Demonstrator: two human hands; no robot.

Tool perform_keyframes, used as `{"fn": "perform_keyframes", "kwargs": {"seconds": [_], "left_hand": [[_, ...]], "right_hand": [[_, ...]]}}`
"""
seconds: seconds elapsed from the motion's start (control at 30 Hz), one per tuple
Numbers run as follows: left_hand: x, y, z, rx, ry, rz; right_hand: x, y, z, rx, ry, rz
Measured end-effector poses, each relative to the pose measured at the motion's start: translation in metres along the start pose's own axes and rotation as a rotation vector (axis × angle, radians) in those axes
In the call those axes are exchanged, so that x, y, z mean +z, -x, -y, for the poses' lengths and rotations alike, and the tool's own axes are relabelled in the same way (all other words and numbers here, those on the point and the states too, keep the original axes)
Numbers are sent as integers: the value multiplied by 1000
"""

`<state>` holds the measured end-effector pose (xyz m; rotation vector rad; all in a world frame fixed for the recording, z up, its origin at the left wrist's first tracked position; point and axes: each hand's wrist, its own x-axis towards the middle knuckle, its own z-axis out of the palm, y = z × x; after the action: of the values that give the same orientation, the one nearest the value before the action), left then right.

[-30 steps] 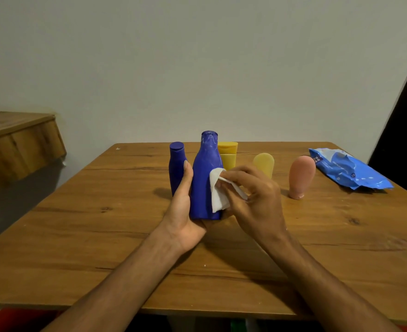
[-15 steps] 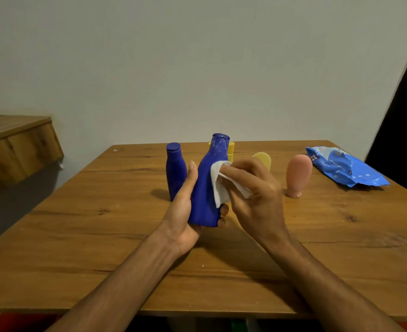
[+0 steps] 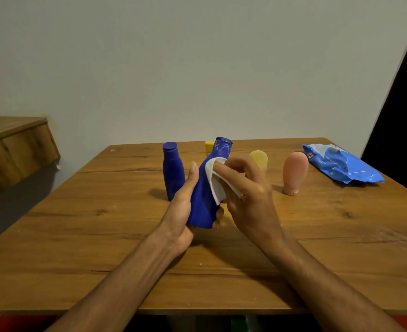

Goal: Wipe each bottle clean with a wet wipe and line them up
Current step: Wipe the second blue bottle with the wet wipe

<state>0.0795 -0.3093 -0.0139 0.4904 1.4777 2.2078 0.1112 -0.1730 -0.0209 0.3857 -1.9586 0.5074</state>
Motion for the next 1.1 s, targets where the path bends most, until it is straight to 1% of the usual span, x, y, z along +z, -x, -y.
{"fn": "perform_keyframes", "kwargs": {"seconds": [0.1, 0.17, 0.23, 0.33, 0.5, 0.63, 0.8, 0.9, 0.97, 1.1], "left_hand": [[1, -1, 1, 36, -74, -11], [2, -1, 2, 65, -118, -23], [2, -1, 3, 110, -152, -48], [2, -2, 3, 161, -191, -69], [4, -1, 3, 228, -317, -58], [4, 1, 4, 267, -358, -60], [2, 0, 8, 278, -413, -59], [2, 0, 8, 308, -447, -84], [3, 0, 8, 328, -462, -104], [4, 0, 7, 375, -444, -125]], "right_hand": [[1, -2, 0, 55, 9, -63], [1, -2, 1, 84, -15, -65], [1, -1, 3, 41, -12, -16], [2, 0, 5, -19, 73, 16], [3, -2, 4, 79, 119, -69], [3, -3, 7, 83, 145, -76], [-2, -9, 7, 158, 160, -125], [-3, -9, 9, 195, 195, -101], [-3, -8, 11, 180, 192, -79], [-1, -4, 15, 126, 84, -32]]}}
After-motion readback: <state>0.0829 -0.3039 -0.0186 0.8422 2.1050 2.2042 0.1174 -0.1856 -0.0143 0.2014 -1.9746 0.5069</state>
